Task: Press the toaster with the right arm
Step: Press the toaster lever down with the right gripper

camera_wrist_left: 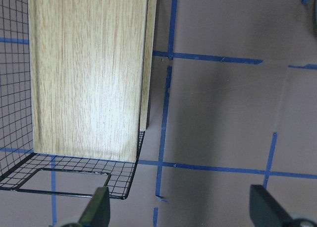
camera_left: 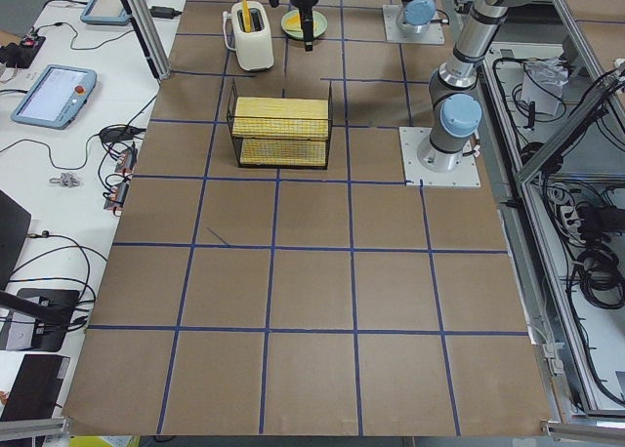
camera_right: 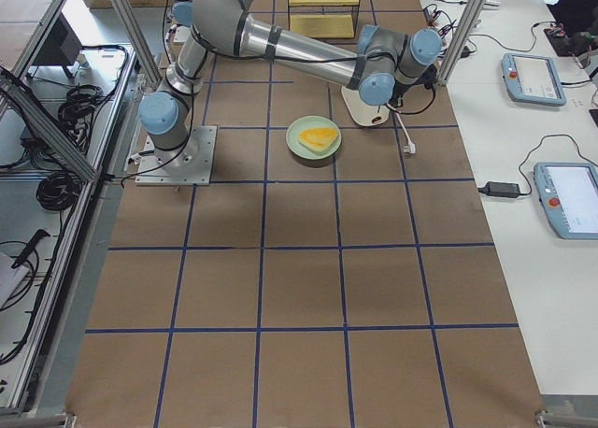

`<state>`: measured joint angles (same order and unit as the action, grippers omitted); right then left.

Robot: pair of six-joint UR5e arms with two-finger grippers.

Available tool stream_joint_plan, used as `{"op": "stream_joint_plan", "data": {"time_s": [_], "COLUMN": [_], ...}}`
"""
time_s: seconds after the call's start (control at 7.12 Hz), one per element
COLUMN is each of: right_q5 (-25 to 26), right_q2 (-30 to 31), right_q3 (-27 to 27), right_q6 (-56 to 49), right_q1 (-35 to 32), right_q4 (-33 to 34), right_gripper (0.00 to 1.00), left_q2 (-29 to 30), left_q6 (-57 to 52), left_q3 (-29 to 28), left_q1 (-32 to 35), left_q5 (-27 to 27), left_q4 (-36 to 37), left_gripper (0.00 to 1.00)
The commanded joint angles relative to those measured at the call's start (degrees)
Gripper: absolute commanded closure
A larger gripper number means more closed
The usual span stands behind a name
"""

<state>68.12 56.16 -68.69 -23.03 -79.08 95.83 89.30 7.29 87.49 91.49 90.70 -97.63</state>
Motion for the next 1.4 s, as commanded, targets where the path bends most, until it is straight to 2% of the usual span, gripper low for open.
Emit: {"op": "stream_joint_plan", "data": {"time_s": [0.0,1.26], "right_q5": [0.0,-1.14], "right_q2": [-0.87,-4.55], "right_q3": [-0.04,-0.13], "right_q6": [0.09,-0.43], "right_q1": [-0.11,-0.29], "right_q4": [1.38,1.38], "right_gripper": [0.98,0.98], "left_q2": [0.0,0.0], "left_q6": [0.0,0.0], "left_q3": [-0.04,-0.04], "left_q1": [0.0,0.0], "left_q5": [0.0,0.0], "left_q4": [-0.02,0.07], "left_gripper": [0.0,0.0]}}
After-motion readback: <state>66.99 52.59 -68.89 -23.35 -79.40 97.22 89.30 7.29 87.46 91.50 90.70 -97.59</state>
